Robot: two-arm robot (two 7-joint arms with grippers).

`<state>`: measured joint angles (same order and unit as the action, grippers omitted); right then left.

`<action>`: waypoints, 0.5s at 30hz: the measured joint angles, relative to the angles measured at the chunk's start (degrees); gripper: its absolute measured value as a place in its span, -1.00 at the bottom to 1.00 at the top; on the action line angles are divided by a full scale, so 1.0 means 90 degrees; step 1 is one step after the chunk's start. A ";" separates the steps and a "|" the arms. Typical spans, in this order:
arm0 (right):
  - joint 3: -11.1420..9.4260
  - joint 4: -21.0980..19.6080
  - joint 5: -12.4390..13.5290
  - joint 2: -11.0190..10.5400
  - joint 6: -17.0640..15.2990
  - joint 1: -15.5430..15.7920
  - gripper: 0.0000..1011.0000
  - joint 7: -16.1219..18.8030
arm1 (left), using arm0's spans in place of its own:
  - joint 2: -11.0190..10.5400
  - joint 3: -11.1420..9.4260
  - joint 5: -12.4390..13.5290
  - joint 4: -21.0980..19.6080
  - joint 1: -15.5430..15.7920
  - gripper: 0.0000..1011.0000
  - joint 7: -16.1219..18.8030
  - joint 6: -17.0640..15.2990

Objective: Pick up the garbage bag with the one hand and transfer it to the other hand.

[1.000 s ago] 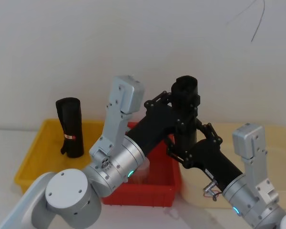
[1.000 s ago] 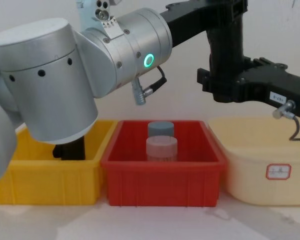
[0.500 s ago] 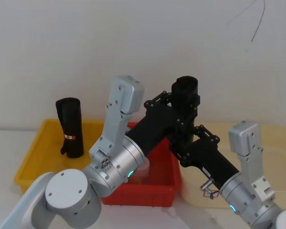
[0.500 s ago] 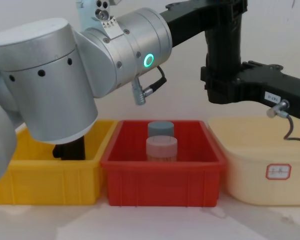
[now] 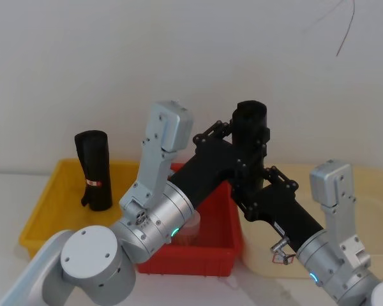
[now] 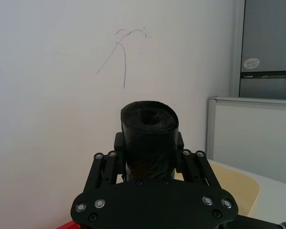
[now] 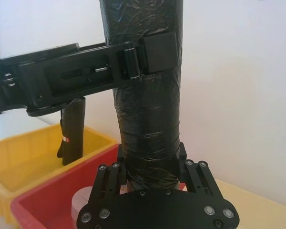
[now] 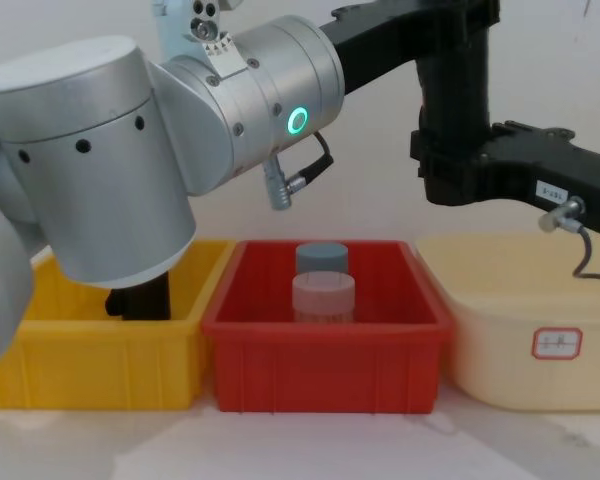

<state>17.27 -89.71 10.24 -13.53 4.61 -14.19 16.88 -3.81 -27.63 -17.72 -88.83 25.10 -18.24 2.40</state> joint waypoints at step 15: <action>-0.0232 -0.0126 0.0083 0.0027 -0.0126 0.0112 0.11 -0.0121 | 0.0000 0.0000 0.0000 0.0000 0.0000 0.93 0.0000 0.0000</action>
<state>15.19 -90.84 10.99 -13.29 3.48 -13.18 15.80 -3.81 -27.63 -17.72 -88.82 25.10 -18.24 2.40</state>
